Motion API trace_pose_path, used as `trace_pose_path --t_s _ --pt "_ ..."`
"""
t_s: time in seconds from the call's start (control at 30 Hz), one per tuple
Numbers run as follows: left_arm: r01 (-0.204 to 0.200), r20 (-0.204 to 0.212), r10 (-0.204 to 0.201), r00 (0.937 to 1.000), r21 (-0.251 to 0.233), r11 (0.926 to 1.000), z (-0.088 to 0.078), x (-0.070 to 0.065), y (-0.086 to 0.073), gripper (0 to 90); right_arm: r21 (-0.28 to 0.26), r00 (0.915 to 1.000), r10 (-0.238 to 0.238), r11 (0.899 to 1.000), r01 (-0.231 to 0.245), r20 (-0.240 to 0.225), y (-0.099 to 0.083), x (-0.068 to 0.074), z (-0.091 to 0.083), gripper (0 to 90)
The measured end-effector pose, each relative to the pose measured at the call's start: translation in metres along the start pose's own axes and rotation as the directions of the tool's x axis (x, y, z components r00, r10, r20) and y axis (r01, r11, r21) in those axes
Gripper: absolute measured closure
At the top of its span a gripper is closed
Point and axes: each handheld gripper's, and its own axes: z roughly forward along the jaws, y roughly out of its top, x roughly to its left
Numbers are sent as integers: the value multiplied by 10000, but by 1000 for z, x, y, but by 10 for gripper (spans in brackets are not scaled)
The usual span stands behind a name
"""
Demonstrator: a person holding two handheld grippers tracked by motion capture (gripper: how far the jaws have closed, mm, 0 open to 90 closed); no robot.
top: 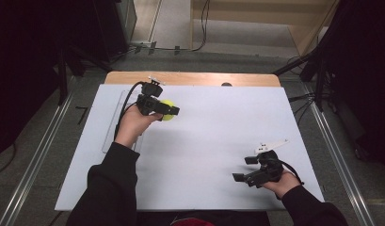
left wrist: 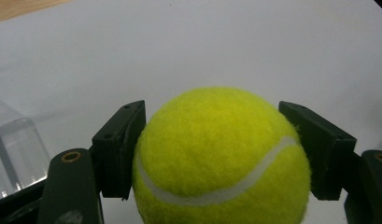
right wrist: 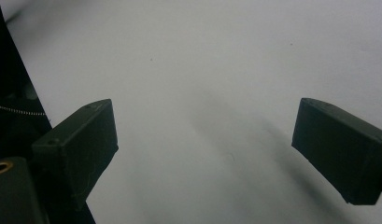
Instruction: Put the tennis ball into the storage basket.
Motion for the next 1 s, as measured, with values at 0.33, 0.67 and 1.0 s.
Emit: trace_pose_path --t_s 0.33,0.67,1.0 --pt "162 -5 -162 9999 -149 9998 -12 4 0 267 -4 10000 26 10000 -26 12 0 0 0 50" --pt "271 -113 -274 9996 -261 9993 -22 12 -3 267 -22 10000 15 10000 -15 6 0 -1 0 50" --pt "458 -249 -467 9986 -340 9984 -31 21 -7 267 -10 10000 7 10000 -7 19 1 0 0 50"
